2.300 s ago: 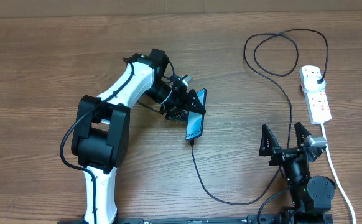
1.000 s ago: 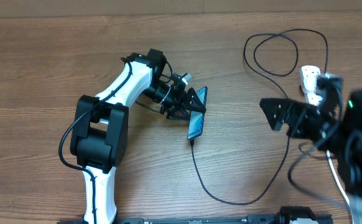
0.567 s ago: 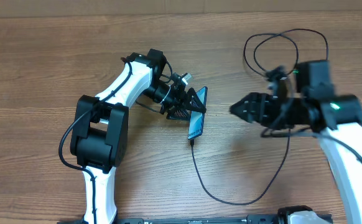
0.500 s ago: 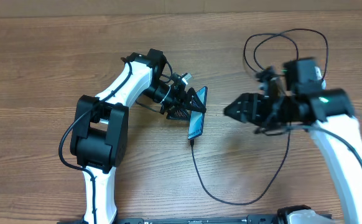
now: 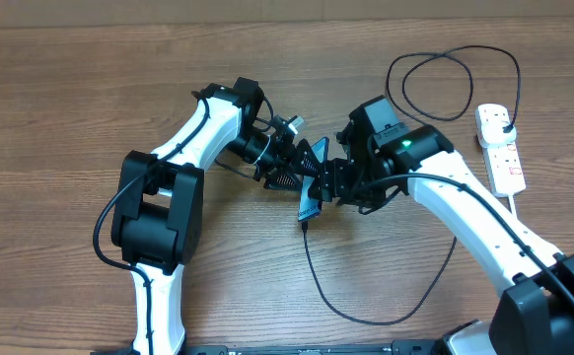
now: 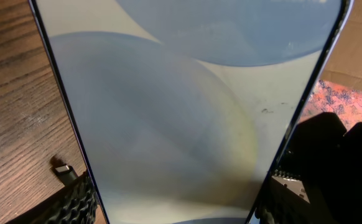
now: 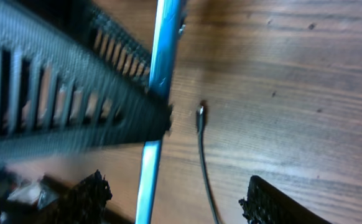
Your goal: Plug charger to phone and switch on socket
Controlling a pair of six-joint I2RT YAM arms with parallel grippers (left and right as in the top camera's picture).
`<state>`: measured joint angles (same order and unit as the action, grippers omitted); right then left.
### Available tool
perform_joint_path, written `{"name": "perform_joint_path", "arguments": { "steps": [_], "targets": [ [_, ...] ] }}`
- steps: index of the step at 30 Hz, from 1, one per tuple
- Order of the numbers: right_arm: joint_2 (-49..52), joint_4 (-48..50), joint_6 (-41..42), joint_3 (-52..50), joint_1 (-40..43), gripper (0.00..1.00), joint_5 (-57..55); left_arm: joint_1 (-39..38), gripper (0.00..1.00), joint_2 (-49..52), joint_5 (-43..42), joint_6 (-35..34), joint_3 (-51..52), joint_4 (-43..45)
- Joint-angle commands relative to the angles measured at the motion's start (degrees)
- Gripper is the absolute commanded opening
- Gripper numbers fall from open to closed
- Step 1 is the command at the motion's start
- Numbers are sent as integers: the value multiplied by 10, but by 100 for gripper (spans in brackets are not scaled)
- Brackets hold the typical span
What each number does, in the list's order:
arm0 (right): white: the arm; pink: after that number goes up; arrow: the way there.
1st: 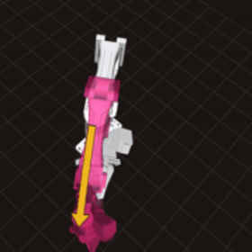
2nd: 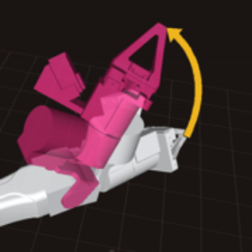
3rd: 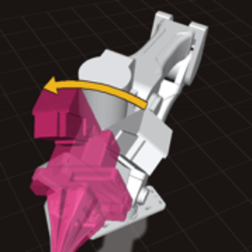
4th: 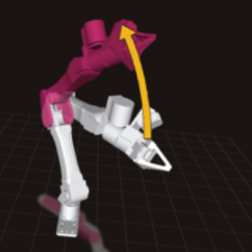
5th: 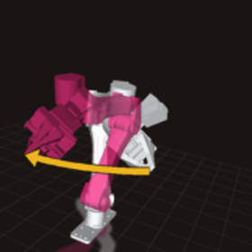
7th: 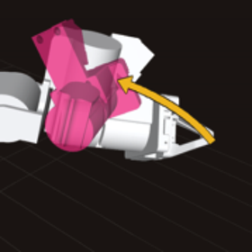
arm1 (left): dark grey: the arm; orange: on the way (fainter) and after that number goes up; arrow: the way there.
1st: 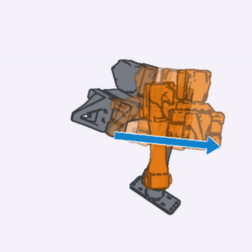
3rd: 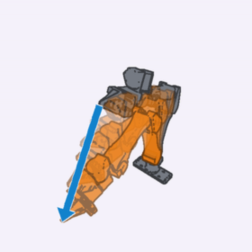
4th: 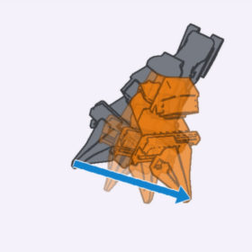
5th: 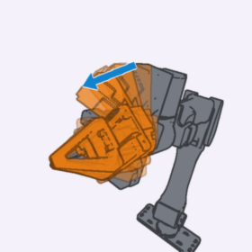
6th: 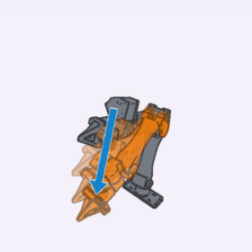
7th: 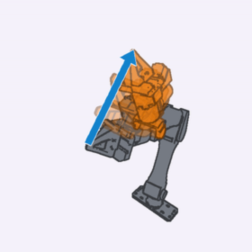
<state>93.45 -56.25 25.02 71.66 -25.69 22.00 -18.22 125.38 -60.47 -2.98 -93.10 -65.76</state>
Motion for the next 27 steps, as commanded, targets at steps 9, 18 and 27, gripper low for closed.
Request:
{"name": "perform_joint_path", "arguments": {
  "steps": [9,18,27],
  "targets": [
    [11,87,80,-45,-46,66,-46,3,69,-18,-28,0,-9,1],
    [11,146,102,-65,-56,49,-46,3,70,-18,-27,3,-9,3],
    [11,147,109,-67,-56,16,-44,3,70,-18,-20,9,-9,10]
  ]
}}
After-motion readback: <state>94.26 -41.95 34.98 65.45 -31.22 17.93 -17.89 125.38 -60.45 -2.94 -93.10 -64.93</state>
